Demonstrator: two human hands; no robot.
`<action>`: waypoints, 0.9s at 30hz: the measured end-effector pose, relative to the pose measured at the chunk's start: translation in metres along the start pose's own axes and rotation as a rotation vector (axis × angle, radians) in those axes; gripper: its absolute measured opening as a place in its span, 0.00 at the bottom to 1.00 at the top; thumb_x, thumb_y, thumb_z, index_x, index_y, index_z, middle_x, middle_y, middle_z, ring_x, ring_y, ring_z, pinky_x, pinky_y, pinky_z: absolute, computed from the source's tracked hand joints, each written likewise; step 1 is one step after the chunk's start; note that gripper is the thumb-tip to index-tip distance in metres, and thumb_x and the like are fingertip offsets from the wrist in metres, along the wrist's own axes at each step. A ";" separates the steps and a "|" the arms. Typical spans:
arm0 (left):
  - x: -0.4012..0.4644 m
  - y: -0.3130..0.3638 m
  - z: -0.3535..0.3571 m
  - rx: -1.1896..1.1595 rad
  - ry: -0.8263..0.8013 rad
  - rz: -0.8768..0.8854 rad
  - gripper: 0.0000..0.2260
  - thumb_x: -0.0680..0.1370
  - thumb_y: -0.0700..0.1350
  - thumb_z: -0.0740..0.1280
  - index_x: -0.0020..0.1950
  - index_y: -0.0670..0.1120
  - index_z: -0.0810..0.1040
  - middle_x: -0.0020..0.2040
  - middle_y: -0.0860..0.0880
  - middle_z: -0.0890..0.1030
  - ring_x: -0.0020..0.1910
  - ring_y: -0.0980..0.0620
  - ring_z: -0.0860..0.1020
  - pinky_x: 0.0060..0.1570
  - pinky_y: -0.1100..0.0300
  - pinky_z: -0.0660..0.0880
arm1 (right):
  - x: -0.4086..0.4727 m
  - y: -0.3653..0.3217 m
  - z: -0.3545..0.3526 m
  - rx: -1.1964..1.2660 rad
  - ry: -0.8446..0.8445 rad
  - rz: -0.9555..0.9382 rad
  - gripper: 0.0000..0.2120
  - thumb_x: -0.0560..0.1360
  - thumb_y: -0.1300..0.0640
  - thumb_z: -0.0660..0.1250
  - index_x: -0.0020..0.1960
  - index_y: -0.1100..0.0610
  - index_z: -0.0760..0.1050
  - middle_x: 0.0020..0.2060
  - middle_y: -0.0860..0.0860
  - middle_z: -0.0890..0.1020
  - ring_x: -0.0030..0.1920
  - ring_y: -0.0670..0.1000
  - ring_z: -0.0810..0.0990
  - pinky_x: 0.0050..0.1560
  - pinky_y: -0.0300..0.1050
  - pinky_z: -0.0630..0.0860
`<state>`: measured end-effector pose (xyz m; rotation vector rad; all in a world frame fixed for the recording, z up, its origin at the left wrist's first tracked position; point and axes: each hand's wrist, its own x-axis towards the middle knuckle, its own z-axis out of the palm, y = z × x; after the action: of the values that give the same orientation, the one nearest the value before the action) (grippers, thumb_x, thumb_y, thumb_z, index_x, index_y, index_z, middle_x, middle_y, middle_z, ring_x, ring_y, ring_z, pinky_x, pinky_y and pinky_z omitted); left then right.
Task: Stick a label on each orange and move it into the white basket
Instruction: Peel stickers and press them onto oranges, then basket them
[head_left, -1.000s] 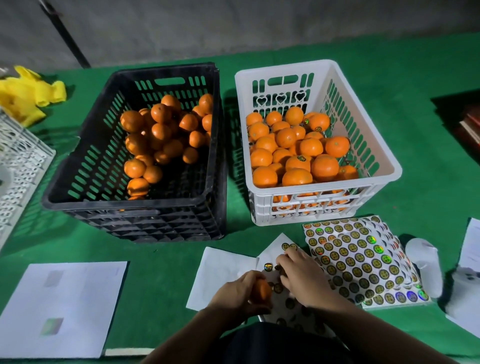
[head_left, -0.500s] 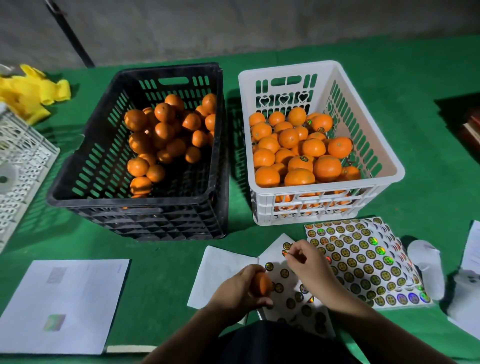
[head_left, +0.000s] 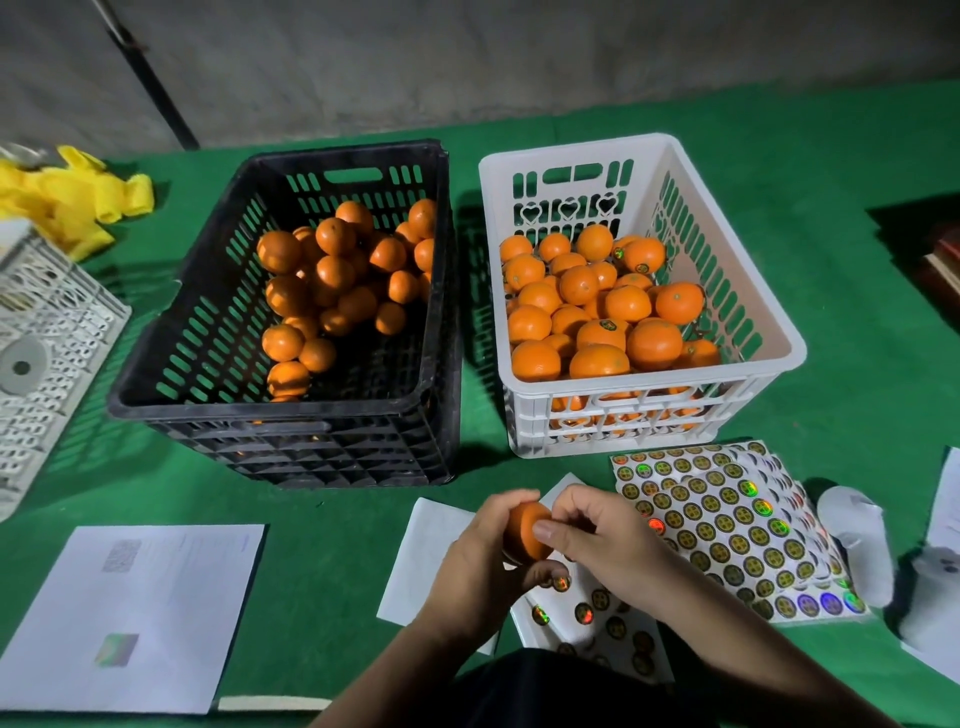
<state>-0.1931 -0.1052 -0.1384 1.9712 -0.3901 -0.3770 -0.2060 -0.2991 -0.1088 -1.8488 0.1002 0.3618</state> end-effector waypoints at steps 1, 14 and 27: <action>-0.001 0.001 -0.001 -0.020 0.005 0.003 0.32 0.72 0.54 0.81 0.72 0.55 0.72 0.58 0.55 0.80 0.48 0.50 0.81 0.51 0.48 0.81 | 0.001 -0.001 -0.002 -0.024 -0.011 0.007 0.10 0.77 0.45 0.74 0.41 0.47 0.77 0.32 0.43 0.75 0.35 0.42 0.73 0.39 0.41 0.69; 0.005 0.056 -0.026 0.151 0.028 0.136 0.29 0.76 0.72 0.67 0.72 0.70 0.60 0.67 0.65 0.74 0.59 0.61 0.79 0.52 0.57 0.80 | -0.009 -0.057 0.015 0.631 -0.011 0.176 0.26 0.72 0.36 0.73 0.67 0.43 0.80 0.63 0.50 0.84 0.65 0.51 0.82 0.69 0.54 0.76; 0.005 0.076 -0.044 0.207 0.028 0.294 0.31 0.72 0.67 0.76 0.71 0.63 0.69 0.73 0.63 0.66 0.69 0.55 0.66 0.67 0.63 0.66 | -0.014 -0.082 0.012 0.522 -0.040 0.091 0.30 0.68 0.34 0.75 0.66 0.44 0.78 0.62 0.49 0.83 0.64 0.52 0.82 0.66 0.58 0.78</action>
<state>-0.1775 -0.1028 -0.0526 2.0772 -0.7148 -0.1238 -0.2011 -0.2642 -0.0325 -1.3234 0.2296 0.3932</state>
